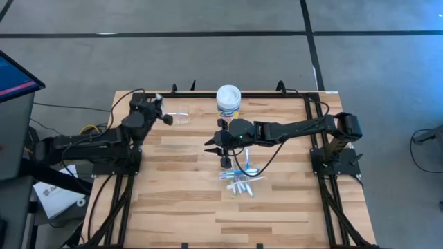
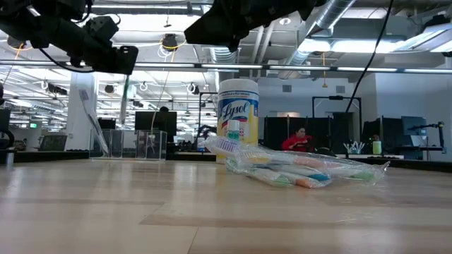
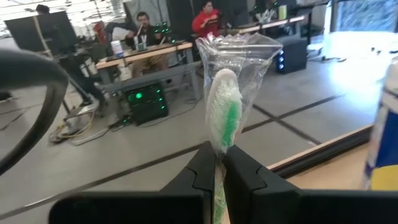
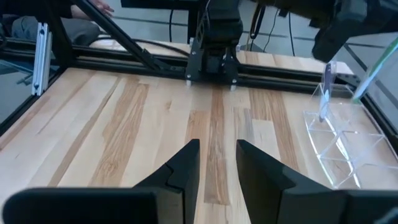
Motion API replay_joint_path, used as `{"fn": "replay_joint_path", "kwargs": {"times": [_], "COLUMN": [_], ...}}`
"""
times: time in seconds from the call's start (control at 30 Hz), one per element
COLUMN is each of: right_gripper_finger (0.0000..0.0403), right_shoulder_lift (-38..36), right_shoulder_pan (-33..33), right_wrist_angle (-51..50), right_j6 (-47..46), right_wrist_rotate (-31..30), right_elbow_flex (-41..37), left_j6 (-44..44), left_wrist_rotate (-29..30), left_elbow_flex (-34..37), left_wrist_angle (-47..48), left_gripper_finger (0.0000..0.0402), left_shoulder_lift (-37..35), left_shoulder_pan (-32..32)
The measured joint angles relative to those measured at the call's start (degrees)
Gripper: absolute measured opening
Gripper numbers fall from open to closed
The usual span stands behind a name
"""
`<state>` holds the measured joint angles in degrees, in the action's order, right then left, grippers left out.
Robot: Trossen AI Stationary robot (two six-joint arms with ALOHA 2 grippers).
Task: Pick & Place toothbrushing station
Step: Put the green toothbrush into the transparent organizer
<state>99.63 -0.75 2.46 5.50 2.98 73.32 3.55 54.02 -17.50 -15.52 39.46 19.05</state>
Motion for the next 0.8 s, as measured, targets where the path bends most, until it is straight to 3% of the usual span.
{"fn": "replay_joint_path", "kwargs": {"times": [0.27, 0.8], "right_gripper_finger": [0.0095, 0.0095], "right_shoulder_lift": [0.0, 0.0], "right_shoulder_pan": [0.0, 0.0], "right_wrist_angle": [0.0, -0.1], "right_j6": [0.0, 0.0], "right_wrist_rotate": [0.0, 0.0], "right_elbow_flex": [0.0, 0.0], "left_j6": [-2.0, -13.2], "left_wrist_rotate": [-0.1, -10.0], "left_elbow_flex": [-1.4, -1.5], "left_wrist_angle": [4.4, 16.1], "left_gripper_finger": [0.0004, 0.0004], "left_shoulder_lift": [-0.1, 0.0], "left_shoulder_pan": [3.8, 12.3]}}
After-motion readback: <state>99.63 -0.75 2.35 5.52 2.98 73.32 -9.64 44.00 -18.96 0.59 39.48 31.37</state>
